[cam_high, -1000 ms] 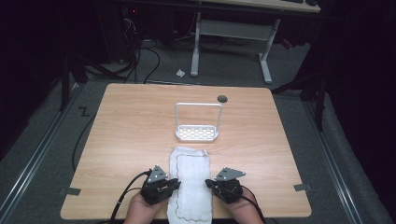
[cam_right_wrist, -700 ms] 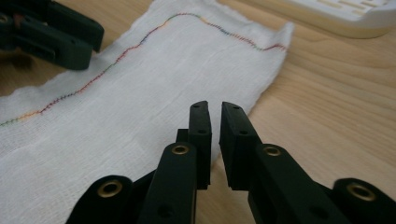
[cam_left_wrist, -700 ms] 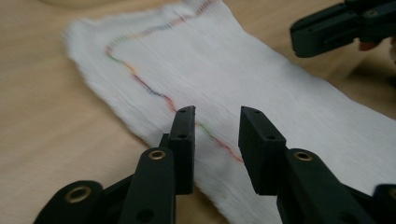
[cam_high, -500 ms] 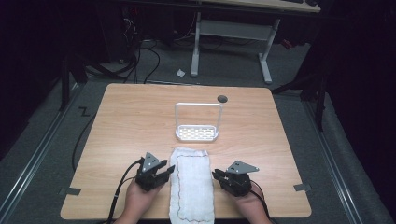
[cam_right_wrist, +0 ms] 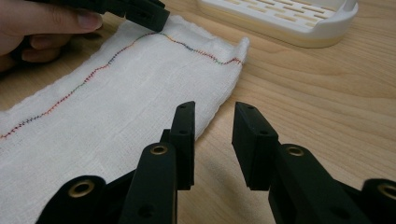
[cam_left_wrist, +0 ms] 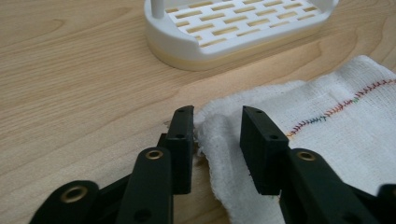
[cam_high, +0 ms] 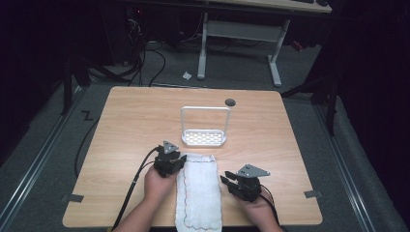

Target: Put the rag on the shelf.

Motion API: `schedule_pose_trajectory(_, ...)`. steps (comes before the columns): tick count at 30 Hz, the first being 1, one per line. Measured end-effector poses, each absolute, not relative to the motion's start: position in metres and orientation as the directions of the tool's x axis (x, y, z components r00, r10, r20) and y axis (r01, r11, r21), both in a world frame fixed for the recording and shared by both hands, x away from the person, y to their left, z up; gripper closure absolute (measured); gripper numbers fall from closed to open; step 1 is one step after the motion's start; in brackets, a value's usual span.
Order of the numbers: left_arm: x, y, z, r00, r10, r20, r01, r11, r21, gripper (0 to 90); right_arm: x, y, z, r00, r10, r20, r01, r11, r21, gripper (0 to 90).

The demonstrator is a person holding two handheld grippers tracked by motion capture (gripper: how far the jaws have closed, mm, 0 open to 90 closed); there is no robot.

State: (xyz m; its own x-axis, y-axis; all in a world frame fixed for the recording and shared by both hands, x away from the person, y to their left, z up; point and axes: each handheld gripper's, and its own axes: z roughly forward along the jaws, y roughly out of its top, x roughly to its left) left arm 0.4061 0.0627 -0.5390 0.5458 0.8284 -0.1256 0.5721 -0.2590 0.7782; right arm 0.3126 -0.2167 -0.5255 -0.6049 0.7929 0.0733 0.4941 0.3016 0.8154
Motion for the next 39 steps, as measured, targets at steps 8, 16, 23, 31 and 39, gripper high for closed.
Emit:
schedule_pose_trajectory(8, 0.406, 0.062, -0.540, 0.550, 0.817, -0.175, 0.592, -0.233, 0.772, 81.8, 0.317, -0.211, -0.528, -0.586, 0.806, 0.077, 0.501, 0.287, 0.816, 68.4)
schedule_pose_trajectory(16, 0.404, 0.063, -0.540, 0.540, 0.820, -0.191, 0.601, -0.216, 0.769, 83.1, 0.364, -0.186, -0.532, -0.485, 0.873, 0.054, 0.542, 0.252, 0.802, 61.2)
schedule_pose_trajectory(23, 0.405, 0.063, -0.540, 0.538, 0.821, -0.192, 0.603, -0.215, 0.769, 82.8, 0.386, -0.174, -0.536, -0.449, 0.887, 0.104, 0.583, 0.203, 0.787, 66.0)
schedule_pose_trajectory(31, 0.405, 0.064, -0.540, 0.526, 0.827, -0.199, 0.609, -0.203, 0.767, 82.6, 0.388, -0.162, -0.538, -0.407, 0.911, 0.073, 0.598, 0.206, 0.775, 78.3)
schedule_pose_trajectory(39, 0.393, 0.059, -0.537, 0.486, 0.857, -0.171, 0.578, -0.169, 0.798, 83.7, 0.381, -0.158, -0.536, -0.414, 0.908, 0.057, 0.556, 0.203, 0.806, 86.0)
